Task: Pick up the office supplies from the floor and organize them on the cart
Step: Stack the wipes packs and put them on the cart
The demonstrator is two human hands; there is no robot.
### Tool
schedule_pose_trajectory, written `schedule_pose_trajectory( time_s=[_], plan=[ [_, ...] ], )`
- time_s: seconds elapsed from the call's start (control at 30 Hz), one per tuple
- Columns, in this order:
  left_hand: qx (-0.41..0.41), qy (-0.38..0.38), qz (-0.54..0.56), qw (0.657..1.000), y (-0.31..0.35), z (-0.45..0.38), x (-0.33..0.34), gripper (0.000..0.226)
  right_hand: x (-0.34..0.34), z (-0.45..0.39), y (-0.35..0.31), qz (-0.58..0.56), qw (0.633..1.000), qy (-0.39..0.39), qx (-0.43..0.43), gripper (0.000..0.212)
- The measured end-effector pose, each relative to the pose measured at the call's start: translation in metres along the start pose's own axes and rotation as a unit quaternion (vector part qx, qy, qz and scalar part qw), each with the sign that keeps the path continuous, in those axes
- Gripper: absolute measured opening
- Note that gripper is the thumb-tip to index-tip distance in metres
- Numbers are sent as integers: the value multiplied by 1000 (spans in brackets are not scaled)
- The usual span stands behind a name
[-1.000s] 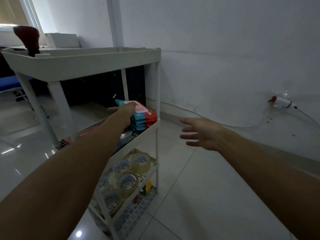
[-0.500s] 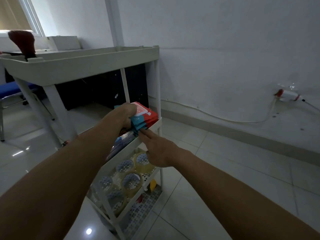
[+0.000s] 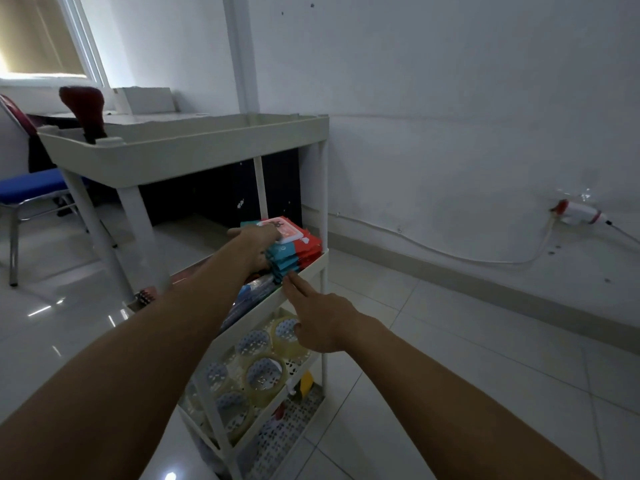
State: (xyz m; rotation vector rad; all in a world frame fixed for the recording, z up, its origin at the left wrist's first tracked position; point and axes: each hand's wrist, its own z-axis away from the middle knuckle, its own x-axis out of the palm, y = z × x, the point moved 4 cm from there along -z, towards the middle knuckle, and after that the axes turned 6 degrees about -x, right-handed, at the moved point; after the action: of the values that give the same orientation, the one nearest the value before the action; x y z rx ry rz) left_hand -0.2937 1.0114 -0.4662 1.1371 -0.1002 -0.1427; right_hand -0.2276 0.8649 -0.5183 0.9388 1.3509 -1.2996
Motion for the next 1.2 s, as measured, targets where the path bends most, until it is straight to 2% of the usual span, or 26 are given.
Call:
schedule_pose_trajectory(
  time_s=[0.07, 0.13, 0.17, 0.23, 0.33, 0.4, 0.47, 0.53, 0.7, 0.83, 1.03, 1.2],
  plan=[
    [16, 19, -80, 996, 0, 3, 2, 110, 0, 0, -1, 3, 1000, -4, 4, 85],
    [41, 41, -255, 965, 0, 11, 6, 148, -1, -1, -1, 3, 1000, -4, 7, 85],
    [61, 46, -343, 936, -2, 15, 9, 149, -1, -2, -1, 5, 1000, -2, 7, 84],
    [124, 55, -467, 874, -10, 18, 19, 132, -2, -3, -2, 13, 1000, -3, 7, 83],
    [239, 60, -555, 794, -16, 16, 32, 119, -3, -3, 0, 21, 1000, -7, 7, 83],
    [282, 56, -597, 749, -17, 10, 38, 101, -4, -5, 1, 26, 1000, -4, 5, 82],
    [299, 43, -592, 747, -15, 7, 42, 78, -5, -5, 1, 27, 1000, -7, 7, 82],
    [305, 34, -578, 756, -12, 3, 42, 66, -5, -5, 0, 23, 1000, -15, 10, 81],
    [315, -7, -614, 723, -9, -10, 29, 84, -1, -7, 0, 0, 1000, -7, 11, 82],
    [345, 2, -612, 712, -11, -4, 30, 81, 5, -9, -4, 9, 1000, -1, 11, 83],
    [356, 63, -578, 732, -16, -6, 27, 73, 0, -5, -9, 22, 1000, -5, 18, 84],
    [345, 60, -583, 733, -17, -11, 33, 69, -2, -3, -10, 11, 1000, -3, 16, 80]
  ],
)
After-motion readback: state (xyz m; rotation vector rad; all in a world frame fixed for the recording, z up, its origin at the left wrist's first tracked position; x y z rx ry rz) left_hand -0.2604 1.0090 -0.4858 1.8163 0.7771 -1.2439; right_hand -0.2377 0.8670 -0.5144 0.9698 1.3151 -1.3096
